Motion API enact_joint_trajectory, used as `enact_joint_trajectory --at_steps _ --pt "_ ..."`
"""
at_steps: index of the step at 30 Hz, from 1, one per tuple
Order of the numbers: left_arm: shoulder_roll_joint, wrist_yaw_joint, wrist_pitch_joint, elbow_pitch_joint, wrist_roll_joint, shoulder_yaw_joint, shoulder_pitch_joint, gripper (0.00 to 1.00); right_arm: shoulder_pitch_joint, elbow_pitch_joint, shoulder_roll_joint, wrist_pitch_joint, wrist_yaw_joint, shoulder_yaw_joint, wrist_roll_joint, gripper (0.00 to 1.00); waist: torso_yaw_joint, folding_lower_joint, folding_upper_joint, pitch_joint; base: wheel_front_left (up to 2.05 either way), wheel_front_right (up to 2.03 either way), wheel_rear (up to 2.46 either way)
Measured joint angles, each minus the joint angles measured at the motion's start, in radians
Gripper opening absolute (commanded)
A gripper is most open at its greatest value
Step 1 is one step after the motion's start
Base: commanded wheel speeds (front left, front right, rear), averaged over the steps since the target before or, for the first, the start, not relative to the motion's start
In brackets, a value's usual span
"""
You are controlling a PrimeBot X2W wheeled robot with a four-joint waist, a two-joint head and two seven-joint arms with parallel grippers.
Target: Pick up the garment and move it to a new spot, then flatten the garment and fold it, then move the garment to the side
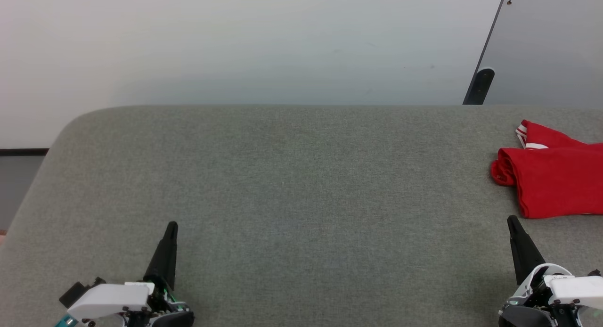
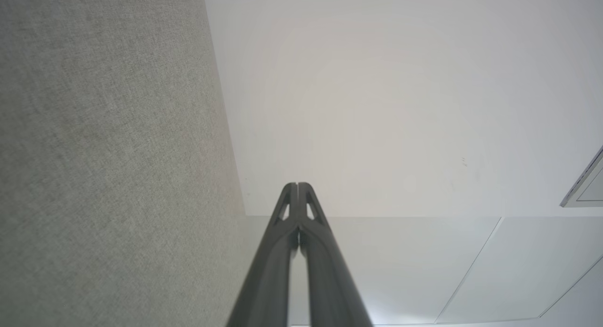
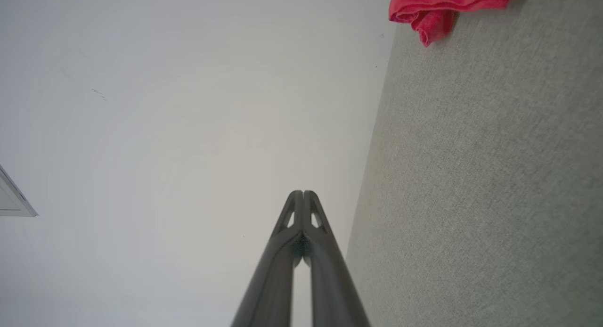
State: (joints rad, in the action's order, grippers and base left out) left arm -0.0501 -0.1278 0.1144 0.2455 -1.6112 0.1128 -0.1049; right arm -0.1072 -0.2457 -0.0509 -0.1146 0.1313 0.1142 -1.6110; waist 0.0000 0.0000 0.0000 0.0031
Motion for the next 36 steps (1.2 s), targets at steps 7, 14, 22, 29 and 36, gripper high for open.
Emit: enact_joint_trajectory --at_steps 7,14,22,29,36 --pt "0.000 0.000 0.000 0.000 0.000 0.000 0.000 0.00 0.000 0.000 0.000 0.000 0.000 0.000 0.000 0.00 0.000 0.0000 0.0000 0.000 0.00 0.00 0.00" --pt "0.000 0.000 0.000 0.000 0.000 0.000 0.000 0.00 0.000 0.000 0.000 0.000 0.000 0.000 0.000 0.00 0.000 0.0000 0.0000 0.000 0.00 0.00 0.00" --pt "0.000 0.000 0.000 0.000 0.000 0.000 0.000 0.00 0.000 0.000 0.000 0.000 0.000 0.000 0.000 0.00 0.000 0.0000 0.0000 0.000 0.00 0.00 0.00" --pt "0.000 0.000 0.000 0.000 0.000 0.000 0.000 0.00 0.000 0.000 0.000 0.000 0.000 0.000 0.000 0.00 0.000 0.0000 0.0000 0.000 0.00 0.00 0.00" --pt "0.000 0.000 0.000 0.000 0.000 0.000 0.000 0.00 0.000 0.000 0.000 0.000 0.000 0.000 0.000 0.00 0.000 0.0000 0.0000 0.000 0.00 0.00 0.00"
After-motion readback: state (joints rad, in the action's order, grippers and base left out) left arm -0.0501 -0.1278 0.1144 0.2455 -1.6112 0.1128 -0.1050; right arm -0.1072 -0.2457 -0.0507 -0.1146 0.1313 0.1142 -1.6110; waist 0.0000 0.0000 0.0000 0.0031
